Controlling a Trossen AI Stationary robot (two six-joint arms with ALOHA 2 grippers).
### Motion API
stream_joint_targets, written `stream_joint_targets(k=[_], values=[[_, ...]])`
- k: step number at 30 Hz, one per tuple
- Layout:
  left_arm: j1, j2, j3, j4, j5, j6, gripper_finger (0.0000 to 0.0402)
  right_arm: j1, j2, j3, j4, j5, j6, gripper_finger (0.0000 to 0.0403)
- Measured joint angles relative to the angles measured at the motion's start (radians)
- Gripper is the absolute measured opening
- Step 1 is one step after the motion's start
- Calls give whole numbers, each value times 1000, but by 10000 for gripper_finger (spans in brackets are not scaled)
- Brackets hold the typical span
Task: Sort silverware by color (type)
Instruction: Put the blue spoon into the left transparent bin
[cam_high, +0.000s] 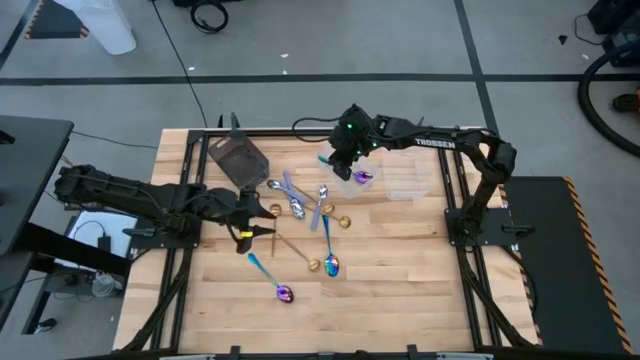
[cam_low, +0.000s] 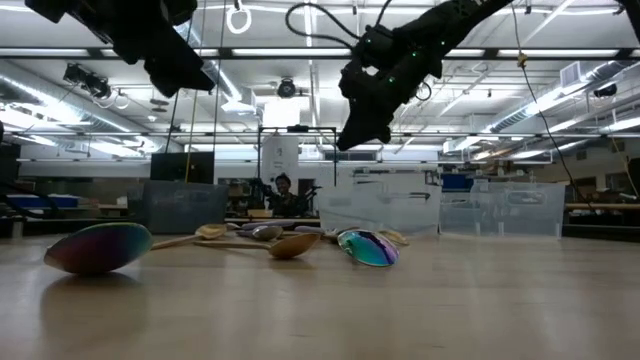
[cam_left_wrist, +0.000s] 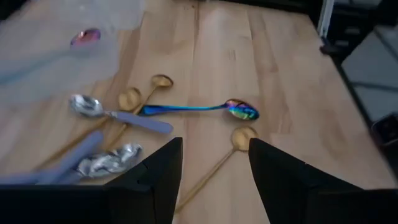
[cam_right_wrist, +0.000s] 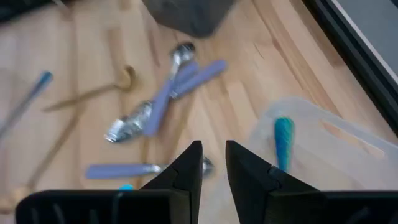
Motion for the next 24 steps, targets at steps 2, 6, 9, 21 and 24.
stream_joint_targets(k=[2,6,9,21,24], values=[[4,2,0,-11,0,-48,192,16,-13,0,1,1,17,80],[4,25,0,-42,-1,-124,192,68,-50,0,14,80,-9,80],[5,61,1,-58,0,-185,192,100,-83,0,60,143,-44,79],[1,206,1,-126,58,-431,192,147,-139,0,110,149,-123,79],[2,217,1,-133,58,-474,192,145,-144,0,79,152,-129,79]])
